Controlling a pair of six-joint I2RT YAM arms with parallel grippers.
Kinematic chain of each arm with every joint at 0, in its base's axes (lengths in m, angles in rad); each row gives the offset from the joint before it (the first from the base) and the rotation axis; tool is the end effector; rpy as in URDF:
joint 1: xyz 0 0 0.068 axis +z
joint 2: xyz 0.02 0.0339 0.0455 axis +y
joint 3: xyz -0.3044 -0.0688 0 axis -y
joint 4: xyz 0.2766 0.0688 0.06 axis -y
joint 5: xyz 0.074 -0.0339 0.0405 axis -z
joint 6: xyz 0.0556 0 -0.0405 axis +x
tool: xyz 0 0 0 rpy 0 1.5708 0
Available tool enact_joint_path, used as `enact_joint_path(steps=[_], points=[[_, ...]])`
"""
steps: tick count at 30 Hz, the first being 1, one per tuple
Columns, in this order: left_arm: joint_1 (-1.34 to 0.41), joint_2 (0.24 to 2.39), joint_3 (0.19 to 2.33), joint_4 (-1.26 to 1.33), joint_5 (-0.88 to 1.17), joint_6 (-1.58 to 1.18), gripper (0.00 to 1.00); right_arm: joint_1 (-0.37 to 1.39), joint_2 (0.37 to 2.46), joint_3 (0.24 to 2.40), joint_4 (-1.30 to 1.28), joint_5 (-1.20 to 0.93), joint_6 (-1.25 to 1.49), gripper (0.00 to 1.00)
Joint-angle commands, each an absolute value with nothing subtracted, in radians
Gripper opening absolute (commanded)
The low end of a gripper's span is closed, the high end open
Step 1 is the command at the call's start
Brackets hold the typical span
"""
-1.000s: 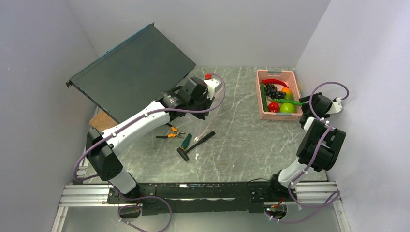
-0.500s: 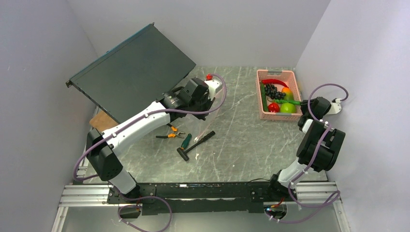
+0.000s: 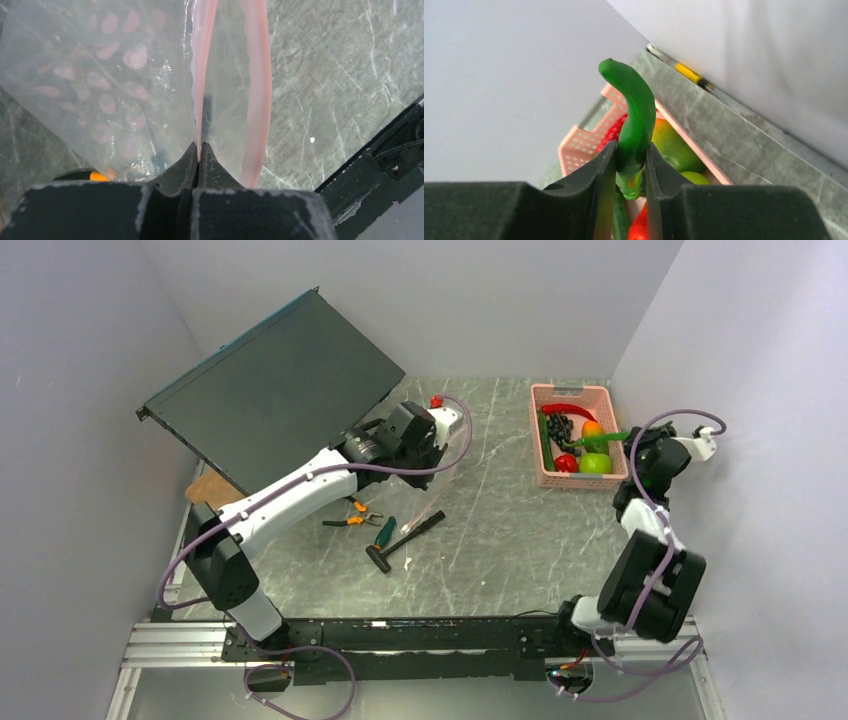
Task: Place the food in the zip-top bag and seal the zipper
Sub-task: Pick up the fake vegetable from the bin, then place the fake vegetable in the zipper food storage bag.
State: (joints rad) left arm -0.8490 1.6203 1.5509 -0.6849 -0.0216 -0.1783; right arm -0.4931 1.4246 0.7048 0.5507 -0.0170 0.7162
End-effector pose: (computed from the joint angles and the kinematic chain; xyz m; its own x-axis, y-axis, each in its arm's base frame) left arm 0.2715 -0.3067 0.3695 -0.5765 0.3866 -0.7198 0.6481 0.7529 -0.1147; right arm 0.3096 -0.1653 0.2556 0.1892 0.6435 -0.7417 0.4432 0.6180 0.6493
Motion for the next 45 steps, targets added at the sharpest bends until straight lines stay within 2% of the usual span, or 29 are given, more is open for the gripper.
enact_joint_path(steps=[1,6,12,17,22,30,34,40,45], points=[[-0.838,1.617,1.591,-0.675,0.087,-0.197,0.00,-0.429,1.235,0.689,0.517,0.063,0.598,0.00],[-0.835,1.603,1.586,-0.670,0.074,-0.195,0.00,-0.292,1.085,0.710,0.379,0.155,0.504,0.00],[-0.837,1.569,1.557,-0.636,0.056,-0.173,0.00,-0.108,0.914,0.723,0.226,0.172,0.459,0.00],[-0.842,1.531,1.536,-0.613,0.008,-0.167,0.00,-0.005,0.820,0.776,0.104,0.021,0.532,0.00],[-0.855,1.469,1.475,-0.554,-0.160,-0.204,0.00,0.107,0.784,0.843,-0.022,-0.167,0.569,0.00],[-0.856,1.435,1.460,-0.540,-0.197,-0.226,0.00,0.249,0.763,0.933,-0.054,-0.431,0.555,0.00],[-0.855,1.440,1.443,-0.517,-0.186,-0.215,0.00,0.276,0.745,1.004,-0.090,-0.423,0.544,0.00],[-0.853,1.460,1.457,-0.533,-0.139,-0.224,0.00,0.283,0.781,1.086,-0.010,-0.431,0.599,0.00],[-0.849,1.448,1.471,-0.549,-0.092,-0.234,0.00,0.321,0.802,1.125,0.016,-0.385,0.525,0.00]])
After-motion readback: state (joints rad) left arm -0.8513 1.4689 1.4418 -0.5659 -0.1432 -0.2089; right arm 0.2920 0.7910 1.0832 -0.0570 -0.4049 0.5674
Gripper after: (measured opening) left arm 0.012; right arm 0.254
